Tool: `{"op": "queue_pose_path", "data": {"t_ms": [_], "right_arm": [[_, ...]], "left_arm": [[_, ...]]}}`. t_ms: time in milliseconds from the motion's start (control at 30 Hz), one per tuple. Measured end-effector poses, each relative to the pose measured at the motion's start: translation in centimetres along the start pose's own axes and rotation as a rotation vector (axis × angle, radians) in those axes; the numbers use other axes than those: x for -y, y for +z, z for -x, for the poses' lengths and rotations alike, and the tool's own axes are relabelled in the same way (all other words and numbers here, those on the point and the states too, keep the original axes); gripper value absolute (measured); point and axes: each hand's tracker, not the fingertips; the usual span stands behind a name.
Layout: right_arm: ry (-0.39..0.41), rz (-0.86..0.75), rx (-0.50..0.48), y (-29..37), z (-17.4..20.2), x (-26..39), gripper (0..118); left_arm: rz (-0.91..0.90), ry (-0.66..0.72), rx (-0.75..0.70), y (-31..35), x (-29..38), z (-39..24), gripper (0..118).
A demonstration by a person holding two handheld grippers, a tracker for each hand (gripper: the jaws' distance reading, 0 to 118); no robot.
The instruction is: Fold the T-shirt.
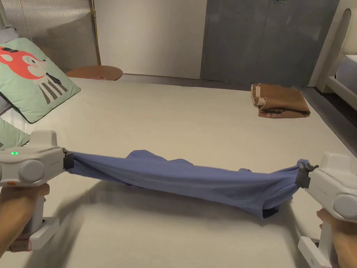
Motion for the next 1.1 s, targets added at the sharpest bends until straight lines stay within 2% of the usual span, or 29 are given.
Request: {"op": "queue_pose_path", "data": {"t_ms": [167, 267, 367, 700, 833, 933, 1000, 1033, 1067, 1100], "right_arm": [[-0.066, 0.079, -0.002, 3.9, -0.7, 6.0, 9], [-0.074, 0.110, 0.003, 6.7, -1.2, 9.0, 9], [-0.075, 0.143, 0.024, 9.7, -1.6, 11.6, 9], [-0.017, 0.295, 0.080, 16.5, -2.4, 19.1, 9], [-0.057, 0.374, 0.081, 16.7, -3.0, 21.9, 9], [-0.062, 0.353, 0.087, 17.2, -2.4, 22.4, 10], [-0.049, 0.351, 0.095, 17.8, -1.7, 21.4, 16], [-0.039, 0.358, 0.098, 18.3, -1.1, 20.4, 28], [-0.032, 0.358, 0.107, 18.5, -0.8, 20.0, 45], [-0.020, 0.349, 0.120, 18.8, -0.3, 19.4, 66]], "left_arm": [[0.095, -0.025, 0.001, 3.2, 8.0, 2.2, 4], [0.124, -0.053, 0.002, 5.5, 11.8, 3.1, 4], [0.155, -0.022, 0.013, 7.9, 14.8, 3.9, 3], [0.272, -0.003, 0.014, 13.8, 21.4, 6.6, 3], [0.295, -0.011, 0.009, 14.3, 23.3, 7.1, 3], [0.299, -0.011, 0.010, 13.9, 23.8, 6.9, 4], [0.300, 0.001, -0.001, 13.8, 23.5, 6.8, 6], [0.296, 0.005, -0.007, 13.9, 23.3, 6.4, 15], [0.301, 0.018, -0.016, 13.9, 22.9, 6.2, 31], [0.302, 0.036, -0.035, 13.8, 22.4, 6.0, 51]]}}
